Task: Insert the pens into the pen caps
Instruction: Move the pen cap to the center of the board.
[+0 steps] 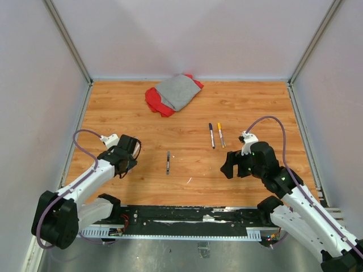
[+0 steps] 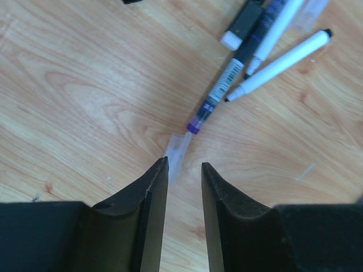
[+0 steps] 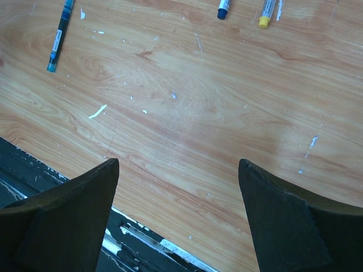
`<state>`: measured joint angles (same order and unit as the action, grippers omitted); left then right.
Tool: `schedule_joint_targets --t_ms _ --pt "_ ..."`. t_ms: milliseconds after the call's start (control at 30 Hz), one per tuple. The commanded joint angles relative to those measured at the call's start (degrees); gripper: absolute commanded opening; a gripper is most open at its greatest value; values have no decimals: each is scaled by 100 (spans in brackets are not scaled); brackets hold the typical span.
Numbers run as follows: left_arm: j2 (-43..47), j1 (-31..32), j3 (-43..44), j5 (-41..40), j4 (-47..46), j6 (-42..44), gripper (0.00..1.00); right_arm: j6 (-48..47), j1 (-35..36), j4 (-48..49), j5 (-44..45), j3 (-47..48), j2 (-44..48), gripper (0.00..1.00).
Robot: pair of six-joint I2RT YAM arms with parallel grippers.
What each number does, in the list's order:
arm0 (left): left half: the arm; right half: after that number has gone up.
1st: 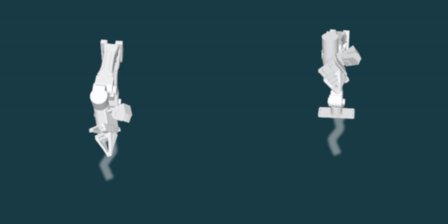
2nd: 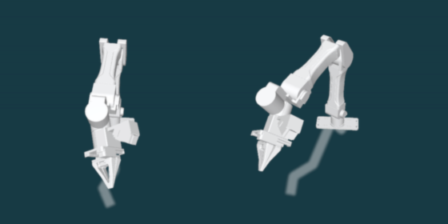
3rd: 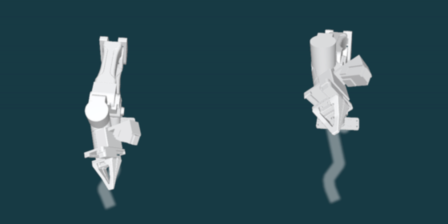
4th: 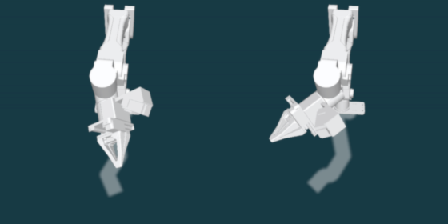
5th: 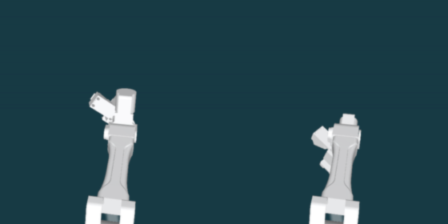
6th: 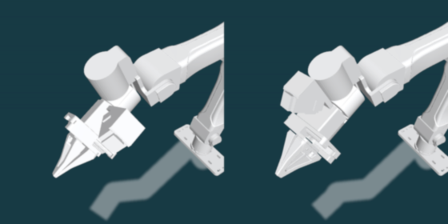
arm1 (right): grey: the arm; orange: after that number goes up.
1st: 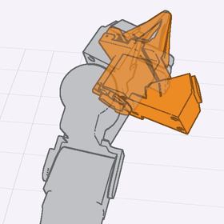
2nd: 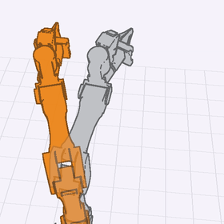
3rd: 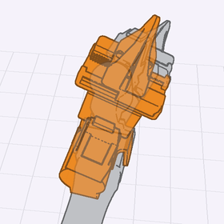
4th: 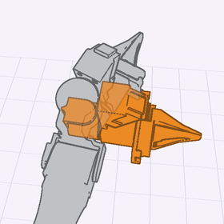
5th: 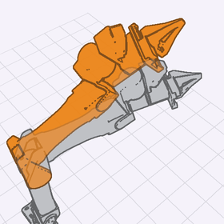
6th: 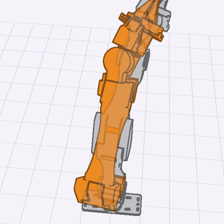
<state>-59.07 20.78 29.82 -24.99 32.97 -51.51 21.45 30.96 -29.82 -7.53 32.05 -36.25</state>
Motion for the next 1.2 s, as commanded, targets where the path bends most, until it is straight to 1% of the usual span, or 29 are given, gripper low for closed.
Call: schedule_joint_targets --t_ms 0,167,433,767,867,1067,1167 --pt "-259 -129 62 -286 -29 43 35 100 -116 66 -71 -82 97 86" --pt "-461 -245 34 -262 -177 145 38 109 -116 38 -28 -99 177 86" --pt "-532 -336 -87 -74 -409 279 39 119 -119 59 -39 -108 144 86" --pt "-891 -361 -159 211 -496 305 39 140 -115 124 -66 -113 127 86" --pt "-893 -355 -198 296 -492 290 35 148 -116 134 -66 -105 128 86" --pt "-685 -355 -268 475 -337 210 21 131 -113 135 -89 -94 135 86" --pt "-415 -343 -373 663 -392 231 18 132 -110 135 -75 -105 152 86"
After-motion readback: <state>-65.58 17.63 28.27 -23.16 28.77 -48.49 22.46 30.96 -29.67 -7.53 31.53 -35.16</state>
